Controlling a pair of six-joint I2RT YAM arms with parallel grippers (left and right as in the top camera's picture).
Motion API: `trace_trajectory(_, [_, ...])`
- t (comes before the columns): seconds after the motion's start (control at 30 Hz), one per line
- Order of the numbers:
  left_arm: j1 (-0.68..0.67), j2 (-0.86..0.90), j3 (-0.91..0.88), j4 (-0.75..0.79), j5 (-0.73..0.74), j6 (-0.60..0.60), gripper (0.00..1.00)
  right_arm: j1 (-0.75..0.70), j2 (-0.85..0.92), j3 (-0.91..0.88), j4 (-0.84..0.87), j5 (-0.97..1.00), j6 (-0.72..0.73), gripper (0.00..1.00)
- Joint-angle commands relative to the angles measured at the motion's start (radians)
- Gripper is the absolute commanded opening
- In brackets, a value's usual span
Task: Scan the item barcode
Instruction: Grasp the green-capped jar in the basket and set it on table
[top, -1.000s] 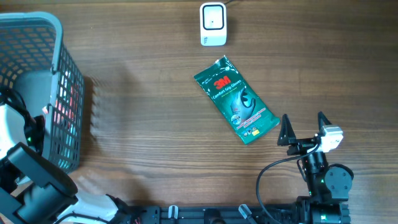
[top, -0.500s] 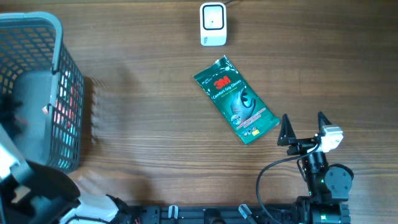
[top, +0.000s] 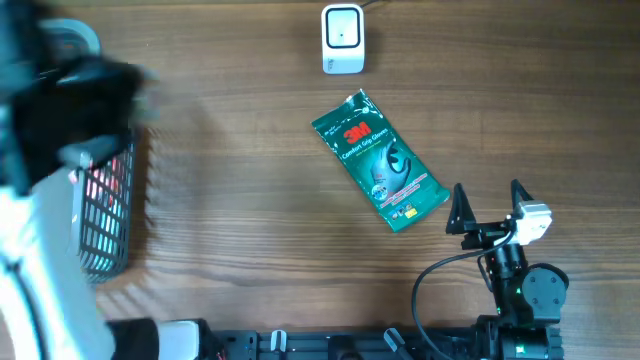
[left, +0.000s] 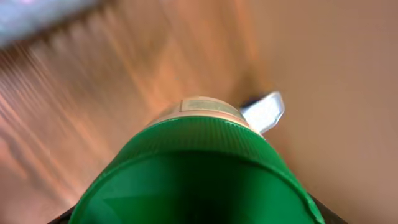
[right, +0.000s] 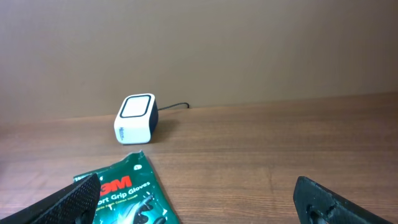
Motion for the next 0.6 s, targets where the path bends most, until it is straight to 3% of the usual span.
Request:
trace_trajectory(0.0, [-0.229, 0.09, -0.06, -0.015, -0.143, -0.122, 0.51, 0.002, -0.007, -0.001, 0.003, 0.006, 0.007, 1.0])
trace_trajectory(0.17, [-0.441, 0.238, -0.242, 0.064, -0.18, -0.27, 0.52, 0.002, -0.007, -0.001, 0.003, 0.006, 0.007, 1.0])
trace_trajectory(0.3, [-0.58, 0.354, -0.472, 0.299, -0.134, -0.323, 0.55, 0.002, -0.007, -0.001, 0.003, 0.006, 0.007, 1.0])
trace_trajectory(0.4, [-0.632, 0.423, -0.56, 0.412, -0.09, -0.343, 0.55, 0.002, -0.007, -0.001, 0.003, 0.006, 0.007, 1.0])
trace_trajectory(0.57, [-0.674, 0.485, -0.571, 0.449, -0.097, -0.343, 0.56, 0.002, -0.007, -0.001, 0.003, 0.006, 0.006, 1.0])
